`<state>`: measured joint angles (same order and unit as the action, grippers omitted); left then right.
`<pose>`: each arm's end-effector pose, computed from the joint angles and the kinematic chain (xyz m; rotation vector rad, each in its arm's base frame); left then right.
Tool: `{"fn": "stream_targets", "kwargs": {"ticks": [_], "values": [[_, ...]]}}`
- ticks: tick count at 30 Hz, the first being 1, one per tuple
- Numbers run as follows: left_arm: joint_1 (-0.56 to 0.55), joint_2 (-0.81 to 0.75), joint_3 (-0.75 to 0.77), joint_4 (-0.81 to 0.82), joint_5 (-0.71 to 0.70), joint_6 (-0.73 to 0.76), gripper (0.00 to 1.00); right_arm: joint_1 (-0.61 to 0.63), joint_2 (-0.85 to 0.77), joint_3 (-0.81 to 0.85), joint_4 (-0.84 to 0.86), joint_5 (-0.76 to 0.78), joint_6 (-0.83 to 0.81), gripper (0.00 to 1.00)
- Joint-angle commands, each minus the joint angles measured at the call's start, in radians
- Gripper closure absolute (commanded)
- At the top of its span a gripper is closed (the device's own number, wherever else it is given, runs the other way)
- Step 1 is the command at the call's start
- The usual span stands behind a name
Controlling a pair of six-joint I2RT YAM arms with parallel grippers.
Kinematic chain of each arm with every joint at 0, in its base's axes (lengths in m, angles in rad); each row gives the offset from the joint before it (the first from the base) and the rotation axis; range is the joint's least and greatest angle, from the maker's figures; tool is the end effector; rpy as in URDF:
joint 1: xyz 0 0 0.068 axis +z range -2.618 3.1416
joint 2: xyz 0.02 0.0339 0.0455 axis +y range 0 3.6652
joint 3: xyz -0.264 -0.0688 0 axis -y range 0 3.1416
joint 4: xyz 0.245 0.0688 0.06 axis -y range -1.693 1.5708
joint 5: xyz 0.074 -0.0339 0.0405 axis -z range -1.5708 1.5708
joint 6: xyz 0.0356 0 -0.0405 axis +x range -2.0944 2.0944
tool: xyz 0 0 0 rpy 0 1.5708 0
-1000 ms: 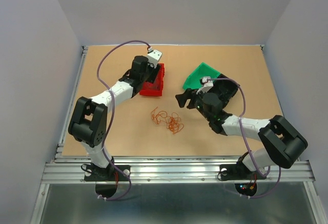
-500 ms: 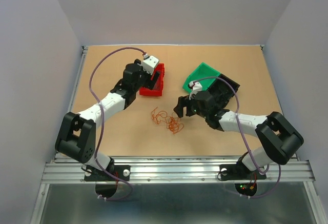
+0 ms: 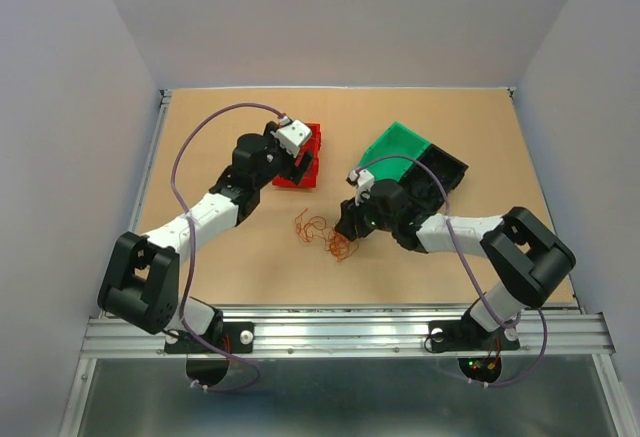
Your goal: Untangle the cables
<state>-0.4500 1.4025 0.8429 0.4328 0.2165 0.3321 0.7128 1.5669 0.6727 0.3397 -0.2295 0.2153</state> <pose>0.2877 -0.1474 0.2808 0.7957 1.5045 -0.2717 0.2304 0.2099 0.1668 -0.6811 2.1056 0.7781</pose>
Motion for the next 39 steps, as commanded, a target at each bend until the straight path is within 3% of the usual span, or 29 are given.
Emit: {"fn": "stream_targets", "kwargs": {"ticks": [1, 2, 3, 6, 10, 15, 18, 33, 39], "values": [[0.0, -0.065, -0.018, 0.069, 0.092, 0.027, 0.16, 0.011, 0.054, 0.096, 0.001, -0.047, -0.048, 0.58], [0.0, -0.075, -0.024, 0.076, 0.119, 0.033, 0.16, 0.011, 0.061, 0.102, 0.004, -0.053, -0.05, 0.73], [0.0, -0.08, -0.028, 0.078, 0.138, 0.039, 0.16, 0.013, 0.061, 0.105, 0.01, -0.06, -0.05, 0.81], [0.0, -0.099, -0.048, 0.077, 0.246, 0.051, 0.16, 0.011, 0.024, 0.079, 0.066, -0.08, -0.031, 0.99], [-0.001, -0.091, -0.048, 0.037, 0.482, 0.071, 0.16, 0.011, -0.1, -0.011, 0.169, -0.093, 0.01, 0.99], [-0.009, -0.065, -0.027, -0.04, 0.667, 0.129, 0.16, 0.011, -0.234, -0.085, 0.209, 0.001, 0.042, 0.99], [-0.03, -0.048, -0.008, -0.126, 0.704, 0.195, 0.17, 0.011, -0.255, -0.099, 0.234, 0.033, 0.056, 0.99], [-0.107, 0.019, 0.039, -0.276, 0.679, 0.334, 0.18, 0.013, -0.258, -0.11, 0.28, 0.021, 0.07, 0.99], [-0.118, 0.062, 0.061, -0.264, 0.618, 0.325, 0.21, 0.011, -0.362, -0.17, 0.297, 0.154, 0.088, 0.99]]}}
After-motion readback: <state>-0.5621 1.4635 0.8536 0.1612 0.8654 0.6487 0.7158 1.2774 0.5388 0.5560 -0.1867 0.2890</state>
